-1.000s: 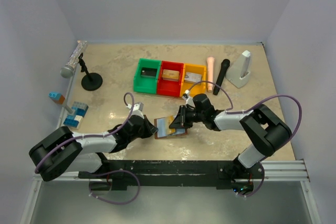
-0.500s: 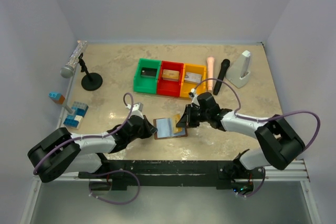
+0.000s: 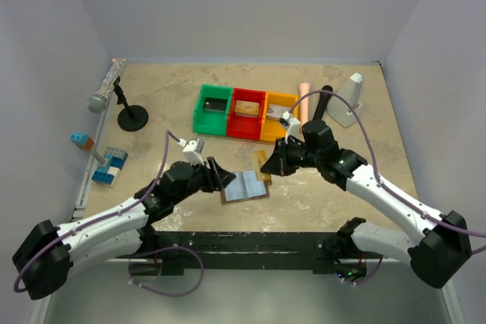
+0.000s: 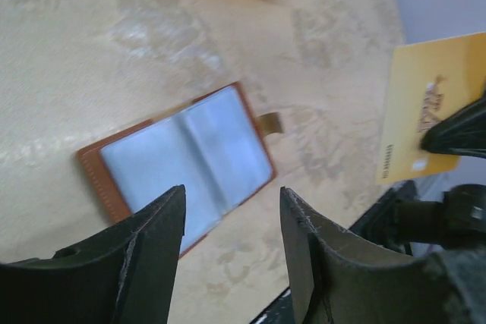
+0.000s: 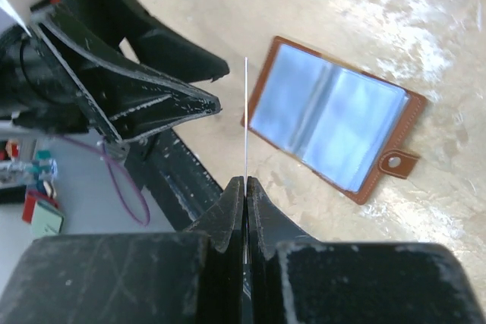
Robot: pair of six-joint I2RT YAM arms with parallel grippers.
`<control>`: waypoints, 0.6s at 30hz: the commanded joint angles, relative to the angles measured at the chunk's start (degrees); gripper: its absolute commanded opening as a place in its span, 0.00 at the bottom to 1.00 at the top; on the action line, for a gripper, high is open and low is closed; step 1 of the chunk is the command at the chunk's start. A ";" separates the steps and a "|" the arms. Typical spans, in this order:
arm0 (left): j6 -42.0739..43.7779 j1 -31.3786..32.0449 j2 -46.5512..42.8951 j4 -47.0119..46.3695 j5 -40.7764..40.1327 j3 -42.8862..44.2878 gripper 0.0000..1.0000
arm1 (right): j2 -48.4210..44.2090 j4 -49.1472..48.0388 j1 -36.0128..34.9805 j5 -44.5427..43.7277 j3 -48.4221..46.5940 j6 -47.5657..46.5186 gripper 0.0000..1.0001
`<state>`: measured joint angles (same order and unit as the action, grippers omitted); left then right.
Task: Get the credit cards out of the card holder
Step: Place the credit card in the storage box.
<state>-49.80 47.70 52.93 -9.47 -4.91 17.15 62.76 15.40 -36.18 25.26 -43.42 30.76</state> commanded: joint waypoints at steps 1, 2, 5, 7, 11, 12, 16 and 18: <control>2.26 -0.15 -6.77 -5.88 7.69 0.71 0.57 | -3.08 5.08 0.15 7.95 -2.81 -6.51 0.00; 1.38 -0.15 -8.00 -10.00 9.89 -0.87 0.57 | -3.43 4.04 0.24 9.79 -2.38 -5.81 0.00; -1.34 -0.15 -9.24 -21.78 15.00 -6.24 0.57 | -3.70 -0.44 0.24 15.16 -0.71 -3.09 0.00; -1.61 -0.15 -8.90 -27.16 17.03 -7.82 0.57 | -3.26 -4.13 0.24 19.11 0.35 -1.07 0.00; -1.53 -0.15 -8.28 -31.56 19.05 -8.62 0.59 | -1.77 -6.43 -0.29 23.25 0.70 -0.17 0.00; -1.53 -0.15 -8.28 -31.74 19.49 -8.45 0.59 | -1.59 -6.09 -0.38 23.87 0.62 -0.87 0.00; -1.35 -0.24 -8.80 -35.86 21.60 -8.97 0.59 | -1.33 -4.41 -0.73 24.84 0.26 -2.20 0.00; -1.70 -0.24 -8.54 -37.45 22.31 -9.24 0.59 | -1.24 -4.32 -0.73 24.93 0.26 -2.20 0.00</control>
<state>-50.59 47.64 44.75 -37.71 14.11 8.51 61.89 12.45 -36.56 46.65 -42.81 29.47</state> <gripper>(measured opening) 0.594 0.011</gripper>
